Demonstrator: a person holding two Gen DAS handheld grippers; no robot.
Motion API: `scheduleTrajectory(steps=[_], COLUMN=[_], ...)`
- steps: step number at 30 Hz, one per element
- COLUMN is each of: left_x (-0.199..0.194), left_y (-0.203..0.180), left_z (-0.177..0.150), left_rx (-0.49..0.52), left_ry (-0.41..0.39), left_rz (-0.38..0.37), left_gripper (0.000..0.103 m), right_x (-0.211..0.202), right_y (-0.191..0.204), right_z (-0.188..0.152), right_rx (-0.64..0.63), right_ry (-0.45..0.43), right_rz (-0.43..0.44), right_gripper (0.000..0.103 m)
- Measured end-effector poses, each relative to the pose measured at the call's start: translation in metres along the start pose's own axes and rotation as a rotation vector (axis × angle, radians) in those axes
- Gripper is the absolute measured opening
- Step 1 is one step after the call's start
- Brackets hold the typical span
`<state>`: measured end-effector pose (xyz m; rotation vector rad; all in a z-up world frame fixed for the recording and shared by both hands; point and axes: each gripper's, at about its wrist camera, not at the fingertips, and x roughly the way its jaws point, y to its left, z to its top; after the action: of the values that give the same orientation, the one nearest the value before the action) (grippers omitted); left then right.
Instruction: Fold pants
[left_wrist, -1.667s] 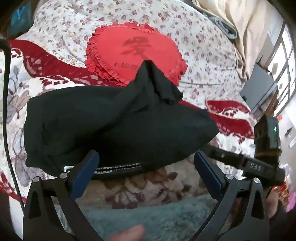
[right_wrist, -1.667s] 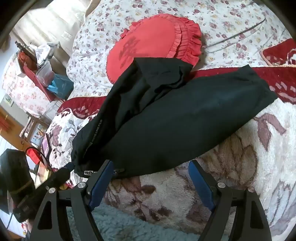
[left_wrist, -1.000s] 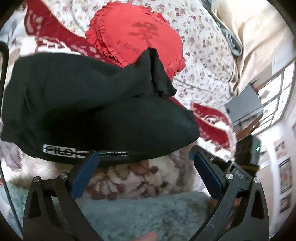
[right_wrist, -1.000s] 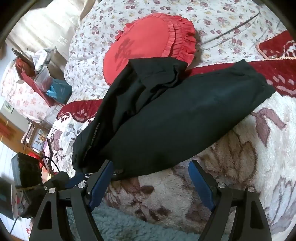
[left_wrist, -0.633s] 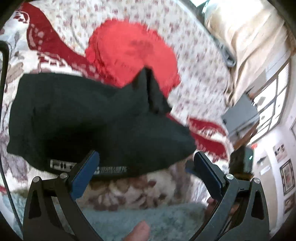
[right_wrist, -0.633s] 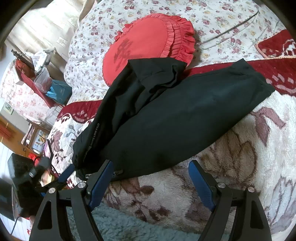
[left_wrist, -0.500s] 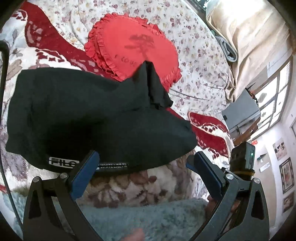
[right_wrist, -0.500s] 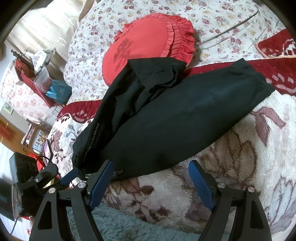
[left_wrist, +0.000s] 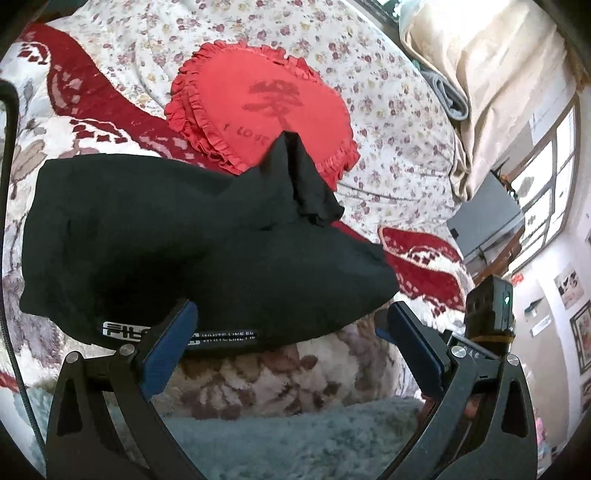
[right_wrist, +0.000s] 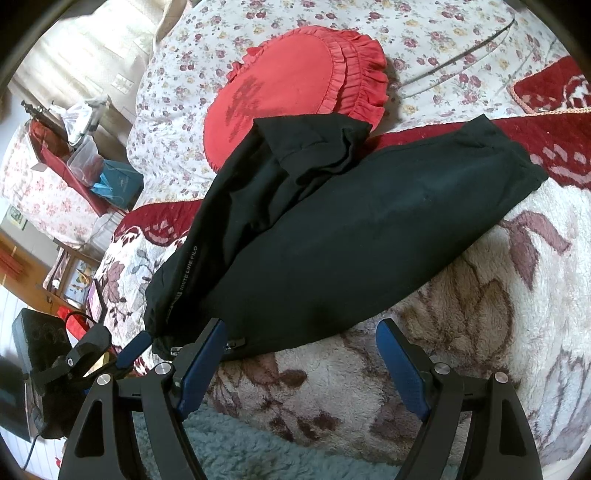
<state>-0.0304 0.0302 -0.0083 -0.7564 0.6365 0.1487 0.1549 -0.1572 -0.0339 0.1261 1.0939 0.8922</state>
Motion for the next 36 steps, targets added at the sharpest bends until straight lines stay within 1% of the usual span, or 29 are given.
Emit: scheduleTrajectory(steps=[4,9,20,32,36], left_x=[0.003,0.006,0.006,0.002,0.004], left_y=[0.003,0.01,0.02,0.023,0.025], left_z=[0.002,0.001,0.002,0.003,0.004], left_rx=[0.002,-0.046,-0.109,-0.122,-0.13], left_ry=[0.021,0.034,0.042,0.021,0.034], left_rz=[-0.009,-0.004,-0.025,-0.038,-0.04], left_gripper=[0.102,0.102,0.102,0.102,0.102], right_x=[0.0,0.001,0.002,0.002,0.002], right_y=[0.0,-0.002,-0.004,-0.004,-0.004], right_z=[-0.001,-0.001,-0.001,0.0,0.0], right_rx=[0.0,0.002,0.008,0.008,0.008], right_ry=[0.001,0.005,0.009,0.01,0.011], right_rz=[-0.001,-0.004,-0.005,-0.005,-0.004], right_gripper=[0.082,0.082,0.082,0.082,0.082])
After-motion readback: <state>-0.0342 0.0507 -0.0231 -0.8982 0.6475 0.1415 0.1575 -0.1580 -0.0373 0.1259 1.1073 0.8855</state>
